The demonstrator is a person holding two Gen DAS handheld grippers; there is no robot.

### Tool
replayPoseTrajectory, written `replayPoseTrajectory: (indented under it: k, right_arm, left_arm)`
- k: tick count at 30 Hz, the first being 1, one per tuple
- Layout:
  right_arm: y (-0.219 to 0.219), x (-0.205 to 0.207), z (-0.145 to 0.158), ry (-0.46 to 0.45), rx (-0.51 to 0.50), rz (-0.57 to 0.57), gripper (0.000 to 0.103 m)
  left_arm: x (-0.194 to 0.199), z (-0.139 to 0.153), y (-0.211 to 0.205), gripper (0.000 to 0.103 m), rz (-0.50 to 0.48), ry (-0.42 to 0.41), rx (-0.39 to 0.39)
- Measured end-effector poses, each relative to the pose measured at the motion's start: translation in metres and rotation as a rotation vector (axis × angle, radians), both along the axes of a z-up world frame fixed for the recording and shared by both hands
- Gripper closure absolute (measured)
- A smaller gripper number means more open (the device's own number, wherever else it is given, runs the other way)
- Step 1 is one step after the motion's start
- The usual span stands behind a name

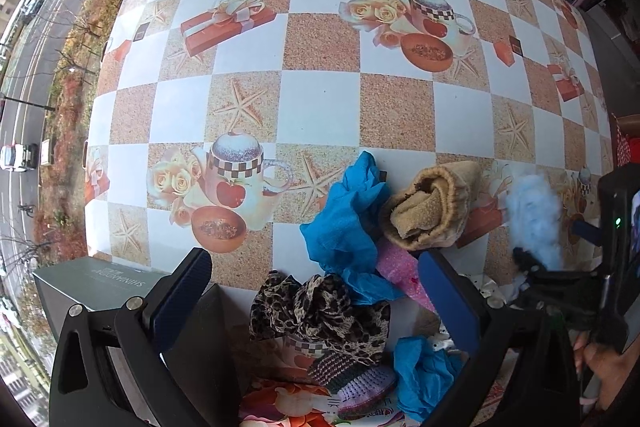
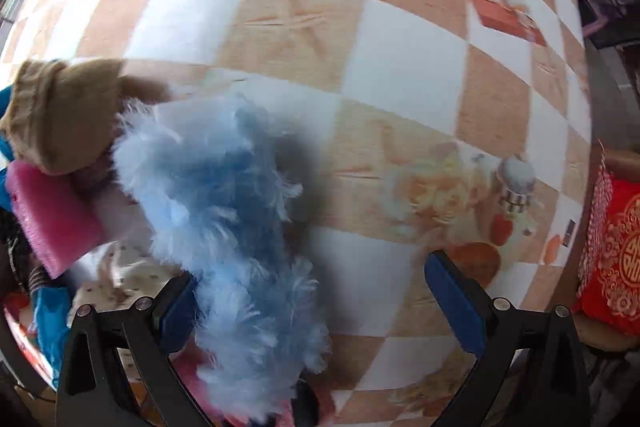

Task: Organize soft objects
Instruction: 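Grasp the light-blue fluffy boa with the right tool while the left tool grasps the beige knit glove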

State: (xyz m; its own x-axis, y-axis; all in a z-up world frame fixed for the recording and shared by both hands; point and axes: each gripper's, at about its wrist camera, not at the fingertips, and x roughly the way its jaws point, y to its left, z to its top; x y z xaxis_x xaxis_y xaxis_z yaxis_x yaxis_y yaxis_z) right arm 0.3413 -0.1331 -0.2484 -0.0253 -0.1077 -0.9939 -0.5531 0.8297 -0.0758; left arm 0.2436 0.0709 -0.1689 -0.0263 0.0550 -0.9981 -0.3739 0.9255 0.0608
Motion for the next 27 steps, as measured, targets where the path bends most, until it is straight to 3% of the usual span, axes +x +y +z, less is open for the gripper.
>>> replayPoseTrajectory:
  k: [2, 5, 7, 12, 17, 21, 25, 27]
  right_arm:
    - [-0.025, 0.017, -0.004, 0.016, 0.0, -0.084, 0.001]
    - [-0.048, 0.03, -0.001, 0.059, 0.094, -0.17, 0.001]
    - [-0.051, 0.032, 0.002, 0.078, 0.154, -0.183, 0.001]
    - [-0.046, 0.03, 0.005, 0.063, 0.184, -0.153, 0.001]
    - [-0.028, 0.019, -0.012, 0.049, 0.161, -0.131, 0.001]
    - [-0.022, 0.012, -0.014, -0.006, 0.132, -0.084, 0.001]
    - [-0.022, 0.007, -0.012, -0.007, 0.138, -0.057, 0.001]
    - [-0.025, -0.003, -0.008, -0.015, 0.141, -0.037, 0.008]
  left_arm:
    - [0.003, -0.005, -0.002, 0.0, -0.011, 0.01, 0.007]
    - [0.007, -0.011, -0.003, 0.0, -0.013, 0.041, 0.005]
    - [0.011, -0.005, -0.009, 0.0, -0.029, 0.015, 0.01]
    - [0.026, 0.015, -0.055, 0.0, -0.232, -0.066, 0.109]
    - [0.047, -0.006, -0.094, 0.001, -0.356, -0.06, 0.12]
    - [0.056, -0.032, -0.105, 0.016, -0.393, -0.006, 0.126]
    - [0.059, -0.05, -0.104, 0.04, -0.4, 0.064, 0.13]
    - [0.061, -0.057, -0.103, 0.047, -0.409, 0.083, 0.127]
